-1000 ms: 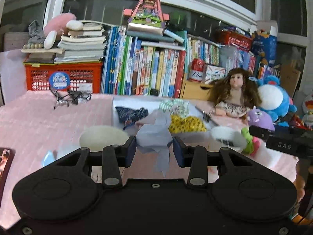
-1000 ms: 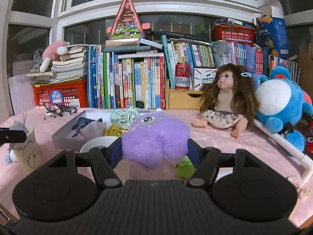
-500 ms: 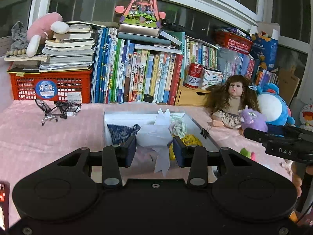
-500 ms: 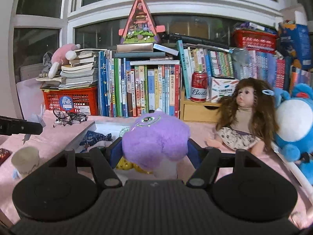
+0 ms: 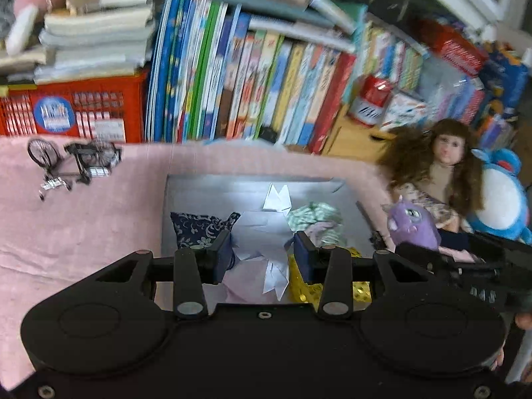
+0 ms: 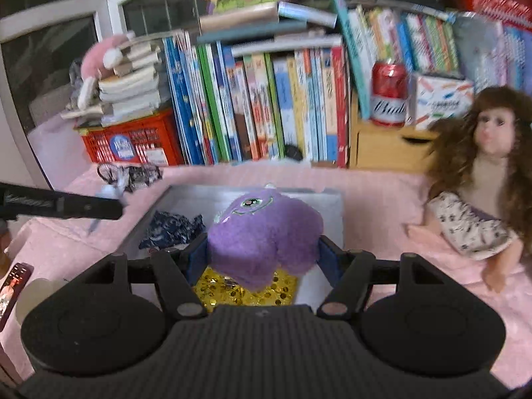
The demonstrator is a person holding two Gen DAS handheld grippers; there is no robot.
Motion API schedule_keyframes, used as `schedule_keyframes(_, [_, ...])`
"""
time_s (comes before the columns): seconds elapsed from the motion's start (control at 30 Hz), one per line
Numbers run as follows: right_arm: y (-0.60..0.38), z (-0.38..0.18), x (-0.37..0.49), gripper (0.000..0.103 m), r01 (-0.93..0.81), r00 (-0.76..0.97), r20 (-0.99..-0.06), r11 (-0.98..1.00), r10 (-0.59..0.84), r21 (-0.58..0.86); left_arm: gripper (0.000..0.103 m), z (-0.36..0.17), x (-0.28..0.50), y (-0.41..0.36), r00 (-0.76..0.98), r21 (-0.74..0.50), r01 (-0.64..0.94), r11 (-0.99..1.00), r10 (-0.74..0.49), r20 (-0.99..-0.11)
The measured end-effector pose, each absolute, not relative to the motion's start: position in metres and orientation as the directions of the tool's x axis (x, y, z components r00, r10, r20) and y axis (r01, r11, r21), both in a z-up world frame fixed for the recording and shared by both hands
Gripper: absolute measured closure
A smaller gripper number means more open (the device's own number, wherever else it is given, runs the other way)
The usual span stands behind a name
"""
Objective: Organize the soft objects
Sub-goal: 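Lower the tissue and plush into the tray and open both tools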
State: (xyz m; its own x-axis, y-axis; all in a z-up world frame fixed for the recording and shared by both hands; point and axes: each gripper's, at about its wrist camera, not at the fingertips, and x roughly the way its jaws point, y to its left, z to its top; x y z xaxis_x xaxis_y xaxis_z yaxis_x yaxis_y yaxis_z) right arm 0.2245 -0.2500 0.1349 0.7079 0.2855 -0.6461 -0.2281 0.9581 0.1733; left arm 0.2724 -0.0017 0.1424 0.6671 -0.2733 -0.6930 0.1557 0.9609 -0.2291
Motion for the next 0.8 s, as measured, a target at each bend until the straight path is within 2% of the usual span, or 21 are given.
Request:
schedule_keyframes(0.23, [-0.231,0.108,0.259,0.033,-0.222,0.662,-0.728,0.974,0.178,0.036,0.064,0.095,0.333,-0.028,0.584,-0.191,0.084,0.978,-0.203,-0.786])
schedule_keyframes(0.47, [-0.221,0.093,0.284,0.032,-0.245,0.635,-0.761,0.969,0.133,-0.036,0.064,0.068,0.369,-0.034,0.536,-0.183,0.046,0.982,-0.179,-0.825])
schedule_keyframes(0.6, [-0.223,0.087,0.294,0.032,-0.234,0.611,-0.778,0.972,0.147,0.0,0.064,0.063,0.38,-0.036,0.53,-0.162,0.039,0.986,-0.158,-0.833])
schedule_keyframes(0.73, [-0.226,0.081,0.298,0.032,-0.237,0.589,-0.782,0.969,0.204,0.074,0.064,0.061,0.385,-0.035,0.517,-0.208,0.037,0.977,-0.197,-0.833])
schedule_keyframes(0.8, [-0.225,0.079,0.299,0.027,-0.238,0.584,-0.785,0.968,0.207,0.078,0.064,0.061,0.385,-0.036,0.514,-0.217,0.039,0.975,-0.206,-0.833])
